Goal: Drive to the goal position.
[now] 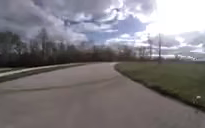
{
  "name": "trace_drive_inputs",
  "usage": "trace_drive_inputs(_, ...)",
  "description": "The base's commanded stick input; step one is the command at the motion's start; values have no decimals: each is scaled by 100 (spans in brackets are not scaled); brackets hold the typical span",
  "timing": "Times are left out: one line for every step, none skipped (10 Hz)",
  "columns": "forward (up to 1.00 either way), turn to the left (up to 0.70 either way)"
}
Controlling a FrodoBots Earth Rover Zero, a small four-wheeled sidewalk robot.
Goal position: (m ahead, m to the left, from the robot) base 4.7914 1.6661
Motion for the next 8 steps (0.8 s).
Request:
trace_drive_inputs(100,28)
trace_drive_inputs(100,32)
trace_drive_inputs(100,14)
trace_drive_inputs(100,0)
trace_drive_inputs(100,0)
trace_drive_inputs(100,0)
trace_drive_inputs(100,0)
trace_drive_inputs(100,0)
